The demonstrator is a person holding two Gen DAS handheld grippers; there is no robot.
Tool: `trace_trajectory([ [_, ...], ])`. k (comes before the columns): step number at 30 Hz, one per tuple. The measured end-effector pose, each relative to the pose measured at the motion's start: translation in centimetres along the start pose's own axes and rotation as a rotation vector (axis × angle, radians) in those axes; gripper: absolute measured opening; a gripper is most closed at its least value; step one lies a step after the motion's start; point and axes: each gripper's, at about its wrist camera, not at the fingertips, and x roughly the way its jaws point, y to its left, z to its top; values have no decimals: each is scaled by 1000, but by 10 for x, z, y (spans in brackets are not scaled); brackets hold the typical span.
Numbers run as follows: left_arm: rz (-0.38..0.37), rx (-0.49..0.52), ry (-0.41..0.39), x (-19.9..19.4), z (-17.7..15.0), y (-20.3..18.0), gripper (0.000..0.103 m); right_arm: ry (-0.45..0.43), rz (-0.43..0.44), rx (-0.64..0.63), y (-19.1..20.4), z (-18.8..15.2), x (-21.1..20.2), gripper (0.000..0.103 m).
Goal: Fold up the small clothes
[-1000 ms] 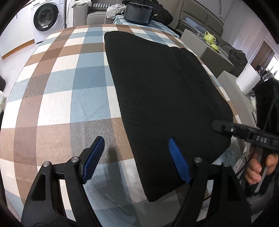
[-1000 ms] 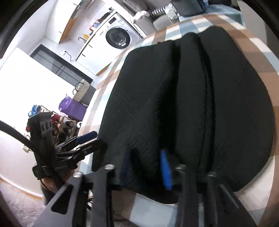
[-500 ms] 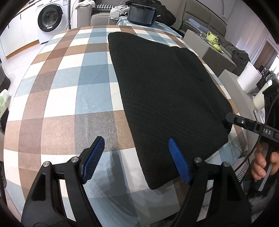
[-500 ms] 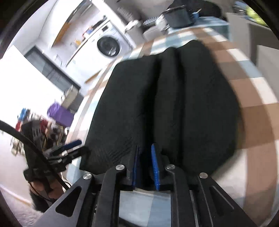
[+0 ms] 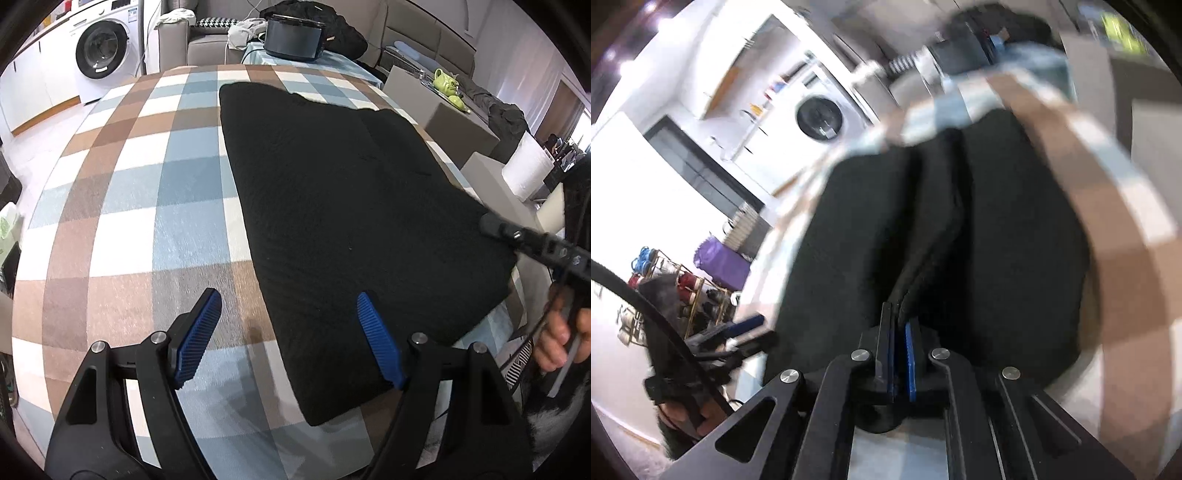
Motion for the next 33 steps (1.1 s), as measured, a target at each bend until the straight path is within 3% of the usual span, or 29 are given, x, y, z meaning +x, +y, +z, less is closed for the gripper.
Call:
trace_trajectory([
  [2,-2,-6,0,2,2,1,74,7,-50,-10,-6,3,-3,5],
  [5,2,-17,16,9,4,4,74,114,-170,8,-24,-5,18,5],
  [13,-48,-73,34,32,22,12,74,56,-140,88,-42,-1,-4,27],
  [18,-28,-135,81,59,44,21,74,41,-153,129,-49,-5,-14,28],
  [20,-46,-155,82,68,52,23,68,32,-157,137,-47,-6,-14,28],
  [22,-80,-158,65,73,58,22,41,27,-158,146,-45,-8,-16,28],
  [25,-86,-163,46,79,65,19,20,18,-161,157,-46,-10,-16,28],
  [33,-52,-215,-8,64,63,44,15,24,-156,138,-33,-5,-8,28],
])
